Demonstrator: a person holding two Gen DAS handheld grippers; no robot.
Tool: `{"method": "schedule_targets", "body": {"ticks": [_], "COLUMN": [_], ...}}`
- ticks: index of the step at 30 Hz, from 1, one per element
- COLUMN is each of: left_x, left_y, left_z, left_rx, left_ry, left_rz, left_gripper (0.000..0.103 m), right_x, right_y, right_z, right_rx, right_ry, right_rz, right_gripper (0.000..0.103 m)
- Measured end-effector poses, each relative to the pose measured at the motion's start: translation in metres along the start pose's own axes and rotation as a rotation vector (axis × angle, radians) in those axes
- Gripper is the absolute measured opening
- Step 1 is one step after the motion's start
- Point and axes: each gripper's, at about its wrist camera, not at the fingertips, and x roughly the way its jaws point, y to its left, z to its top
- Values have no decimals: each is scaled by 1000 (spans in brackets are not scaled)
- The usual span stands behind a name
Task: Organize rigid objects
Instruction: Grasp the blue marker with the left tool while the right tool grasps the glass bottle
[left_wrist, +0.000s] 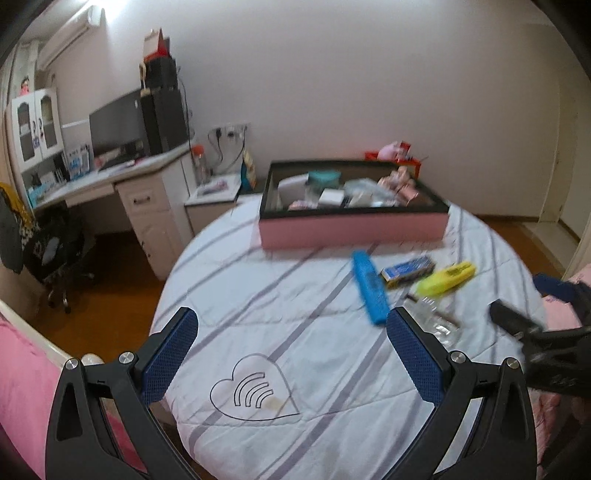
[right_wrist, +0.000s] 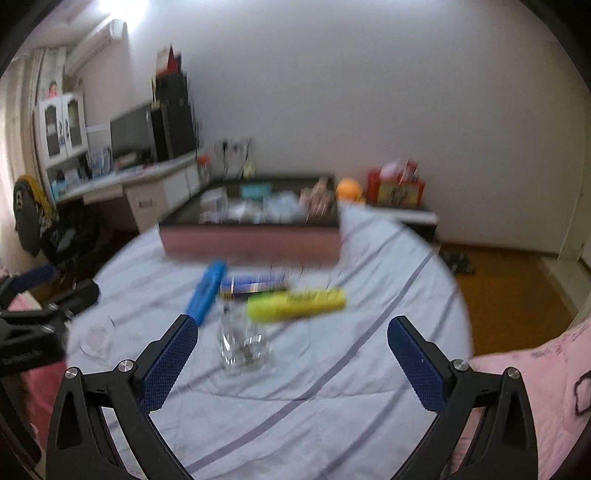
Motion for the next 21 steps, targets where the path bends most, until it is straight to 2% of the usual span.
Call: {"method": "schedule_targets", "body": {"ticks": [4, 9, 11, 13, 15, 18, 21], "left_x": [11, 20, 25, 29, 35, 43, 55], "left_y": [5, 6, 3, -1, -8, -19, -34], "left_z": [-3, -4, -2, -1, 0, 2, 4], "left_rx": [-11, -12, -11, -6, 6, 23, 37], "left_ry": [31, 54, 66, 74, 88, 110, 135], "left_rz": [2, -12, -28, -37, -43, -60, -96], "left_gripper": [103, 103, 103, 103, 103, 103, 103], "right_x": [43, 63, 63, 66, 61, 53, 43], "right_y": [14, 21, 19, 17, 11, -4, -28], "right_z": [-5, -3, -2, -4, -6, -9, -12], "right_rx": [-40, -83, -75, -87, -94, -62, -29], "right_ry": [117, 169, 175, 190, 183, 174, 160], "right_rz": [38, 50, 76, 84, 83, 105, 73], "right_gripper": [103, 102, 91, 66, 54, 54, 54]}}
